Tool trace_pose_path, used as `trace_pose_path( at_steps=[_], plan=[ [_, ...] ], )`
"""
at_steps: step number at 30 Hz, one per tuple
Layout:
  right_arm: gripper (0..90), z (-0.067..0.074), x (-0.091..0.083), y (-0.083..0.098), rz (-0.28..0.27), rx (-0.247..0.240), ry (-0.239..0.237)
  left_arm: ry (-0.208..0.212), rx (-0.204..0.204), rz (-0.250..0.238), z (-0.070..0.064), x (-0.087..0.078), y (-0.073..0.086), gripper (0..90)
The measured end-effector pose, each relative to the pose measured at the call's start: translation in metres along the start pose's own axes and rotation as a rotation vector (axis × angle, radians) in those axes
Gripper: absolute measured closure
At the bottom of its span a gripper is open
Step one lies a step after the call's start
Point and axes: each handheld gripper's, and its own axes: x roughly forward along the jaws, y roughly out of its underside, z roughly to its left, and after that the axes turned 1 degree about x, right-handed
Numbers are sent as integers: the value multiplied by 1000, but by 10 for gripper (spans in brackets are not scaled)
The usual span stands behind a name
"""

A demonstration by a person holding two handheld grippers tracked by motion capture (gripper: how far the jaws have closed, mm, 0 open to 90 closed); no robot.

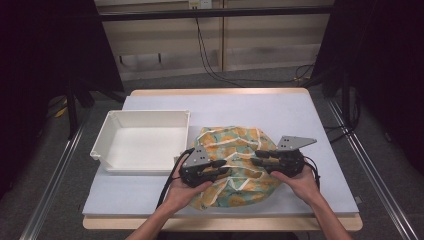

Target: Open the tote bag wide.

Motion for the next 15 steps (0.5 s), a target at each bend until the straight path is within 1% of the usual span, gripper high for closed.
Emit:
trace_pose_path(
  at_steps=[1, 2, 3, 4, 5, 6, 7, 8, 9, 10, 11, 12, 13, 14, 15],
  plan=[
    [736, 0, 1, 0, -1, 1, -3, 20, 1, -13, -3, 0, -2, 794],
    [805, 0, 1, 0, -4, 7, -7, 18, 9, -13, -5, -2, -4, 830],
    [858, -1, 1, -1, -16, 19, -24, 18, 9, -13, -5, -2, -4, 863],
    [879, -2, 0, -2, -26, 25, -31, 44, -1, -41, -8, -3, -7, 872],
    [879, -2, 0, -2, -26, 25, -31, 44, -1, -41, -8, -3, -7, 878],
    [896, -3, -2, -3, -39, 33, -46, 48, 9, -49, -11, -5, -9, 878],
    [900, -2, -4, -6, -56, 28, -58, 59, 23, -60, -16, -4, -12, 886],
    [900, -2, -5, -8, -57, 28, -57, 66, 31, -63, -19, -5, -13, 888],
    [900, -2, -5, -8, -57, 28, -57, 66, 31, -63, -19, -5, -13, 888],
    [900, -2, -6, -10, -60, 36, -60, 76, 45, -75, -25, -6, -16, 890],
    [900, -3, -6, -11, -68, 40, -65, 78, 53, -73, -28, -7, -17, 892],
    [900, -3, -6, -11, -68, 40, -65, 78, 53, -73, -28, -7, -17, 892],
    [900, -6, -7, -14, -80, 53, -71, 90, 66, -77, -33, -8, -17, 894],
    [900, -6, -7, -14, -80, 53, -71, 90, 66, -77, -33, -8, -17, 895],
    [900, -7, -7, -16, -86, 58, -70, 83, 74, -73, -36, -8, -17, 895]
  ],
)
